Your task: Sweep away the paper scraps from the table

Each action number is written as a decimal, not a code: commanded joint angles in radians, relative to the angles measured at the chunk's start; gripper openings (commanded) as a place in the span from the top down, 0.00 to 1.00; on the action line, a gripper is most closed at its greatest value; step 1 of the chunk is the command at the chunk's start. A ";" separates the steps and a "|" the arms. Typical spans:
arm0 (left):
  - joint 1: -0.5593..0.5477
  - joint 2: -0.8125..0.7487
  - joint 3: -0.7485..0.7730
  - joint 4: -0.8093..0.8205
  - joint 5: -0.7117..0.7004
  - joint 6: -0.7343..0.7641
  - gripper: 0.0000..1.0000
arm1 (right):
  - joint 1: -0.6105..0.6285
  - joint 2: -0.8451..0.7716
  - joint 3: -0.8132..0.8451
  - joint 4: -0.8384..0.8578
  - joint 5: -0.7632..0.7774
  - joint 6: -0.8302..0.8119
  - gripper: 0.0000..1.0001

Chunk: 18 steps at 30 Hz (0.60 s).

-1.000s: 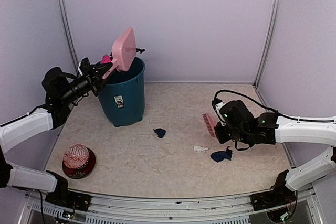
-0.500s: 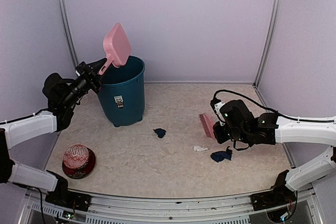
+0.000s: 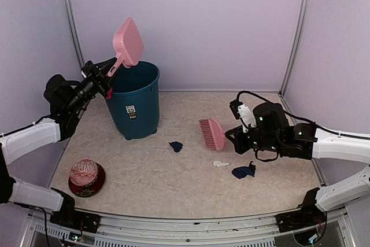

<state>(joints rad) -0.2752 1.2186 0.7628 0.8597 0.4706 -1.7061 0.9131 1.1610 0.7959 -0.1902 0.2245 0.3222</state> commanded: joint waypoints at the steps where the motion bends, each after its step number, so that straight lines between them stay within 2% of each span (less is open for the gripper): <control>1: 0.012 -0.094 0.066 -0.118 0.025 0.135 1.00 | -0.010 -0.044 0.027 0.152 -0.207 -0.026 1.00; 7: 0.029 -0.186 0.127 -0.304 0.038 0.311 1.00 | 0.015 0.001 0.025 0.328 -0.466 -0.042 1.00; 14: 0.030 -0.235 0.197 -0.445 0.114 0.454 1.00 | 0.134 0.203 0.187 0.402 -0.429 -0.135 1.00; 18: 0.031 -0.268 0.249 -0.604 0.119 0.577 1.00 | 0.175 0.332 0.290 0.405 -0.388 -0.178 1.00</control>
<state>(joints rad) -0.2520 0.9878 0.9443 0.4225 0.5541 -1.2930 1.0546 1.4048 0.9901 0.1413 -0.1844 0.2096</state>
